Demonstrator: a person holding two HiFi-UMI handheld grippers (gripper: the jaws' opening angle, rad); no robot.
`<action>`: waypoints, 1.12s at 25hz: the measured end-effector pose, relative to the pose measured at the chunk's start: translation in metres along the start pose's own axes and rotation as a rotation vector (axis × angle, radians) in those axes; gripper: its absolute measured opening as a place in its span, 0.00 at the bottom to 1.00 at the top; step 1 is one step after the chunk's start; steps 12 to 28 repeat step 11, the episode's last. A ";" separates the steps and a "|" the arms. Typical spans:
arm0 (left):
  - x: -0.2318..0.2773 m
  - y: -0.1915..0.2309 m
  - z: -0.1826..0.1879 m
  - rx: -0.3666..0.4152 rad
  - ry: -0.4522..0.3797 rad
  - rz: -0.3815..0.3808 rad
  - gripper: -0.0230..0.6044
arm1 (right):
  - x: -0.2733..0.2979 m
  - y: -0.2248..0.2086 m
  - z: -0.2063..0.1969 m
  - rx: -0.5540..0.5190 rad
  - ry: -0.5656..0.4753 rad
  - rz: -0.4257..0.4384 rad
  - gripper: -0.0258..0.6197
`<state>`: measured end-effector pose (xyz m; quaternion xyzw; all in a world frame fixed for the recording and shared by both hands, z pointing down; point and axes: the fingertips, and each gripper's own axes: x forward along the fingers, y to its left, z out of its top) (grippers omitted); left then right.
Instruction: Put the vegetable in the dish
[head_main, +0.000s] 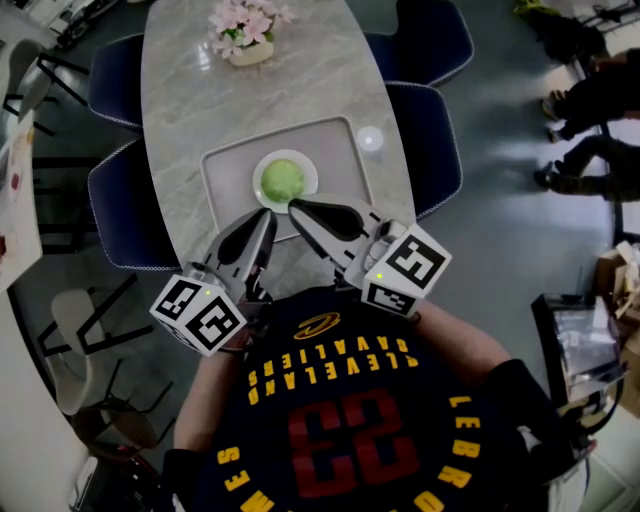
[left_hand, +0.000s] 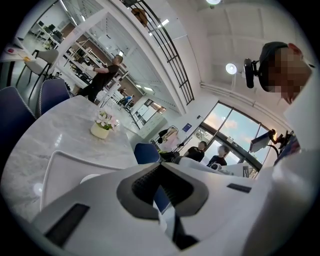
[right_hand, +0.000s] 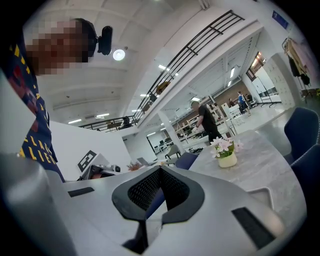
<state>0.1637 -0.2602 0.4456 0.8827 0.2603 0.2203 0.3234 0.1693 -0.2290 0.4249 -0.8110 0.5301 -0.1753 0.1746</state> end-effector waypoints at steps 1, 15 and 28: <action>0.000 0.000 0.000 -0.001 0.000 0.000 0.04 | 0.000 0.000 0.000 0.000 0.000 0.000 0.05; -0.001 0.003 -0.002 -0.012 0.001 0.006 0.04 | 0.000 -0.001 -0.001 0.001 0.001 -0.008 0.05; -0.001 0.003 -0.002 -0.012 0.001 0.006 0.04 | 0.000 -0.001 -0.001 0.001 0.001 -0.008 0.05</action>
